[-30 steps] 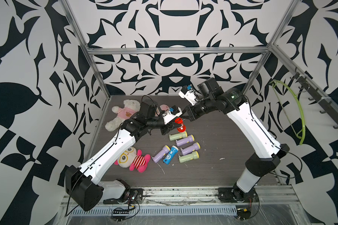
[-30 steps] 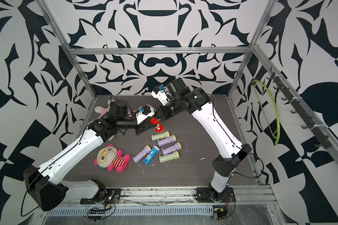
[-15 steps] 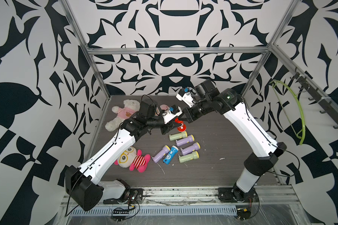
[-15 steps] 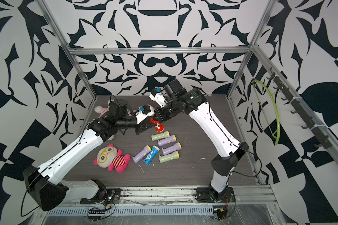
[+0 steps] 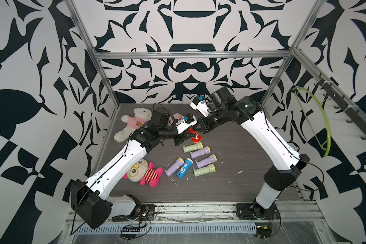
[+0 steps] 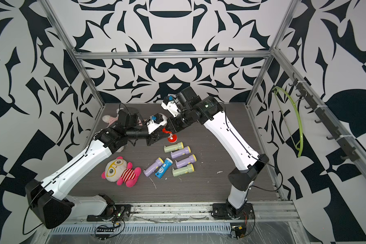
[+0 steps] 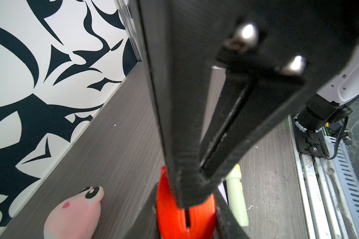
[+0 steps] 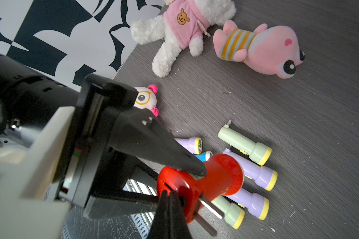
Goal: Close the plug at the bottom of the flashlight
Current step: Close the plug of the flashlight.
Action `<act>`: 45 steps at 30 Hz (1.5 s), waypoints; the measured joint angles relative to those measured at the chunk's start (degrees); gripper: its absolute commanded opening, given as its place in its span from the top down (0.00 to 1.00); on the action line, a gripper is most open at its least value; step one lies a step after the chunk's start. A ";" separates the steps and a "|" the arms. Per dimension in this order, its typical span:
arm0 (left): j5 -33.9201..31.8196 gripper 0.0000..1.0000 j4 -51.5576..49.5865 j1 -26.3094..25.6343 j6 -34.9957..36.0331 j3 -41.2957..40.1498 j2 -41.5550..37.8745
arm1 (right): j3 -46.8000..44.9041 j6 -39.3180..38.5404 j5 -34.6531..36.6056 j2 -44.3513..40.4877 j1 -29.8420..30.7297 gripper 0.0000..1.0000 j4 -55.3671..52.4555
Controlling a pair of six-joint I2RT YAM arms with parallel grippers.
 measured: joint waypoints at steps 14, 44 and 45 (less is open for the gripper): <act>0.04 1.00 -0.02 0.00 0.00 0.00 0.00 | -0.07 0.02 0.90 -0.66 -0.59 1.00 0.07; -0.70 1.00 -4.17 0.13 0.00 0.00 0.94 | -6.45 1.22 -3.93 -0.63 -0.98 1.00 3.58; -0.87 1.00 -4.44 0.17 -0.02 0.00 0.96 | -6.88 1.60 -4.28 -0.66 -0.98 1.00 4.11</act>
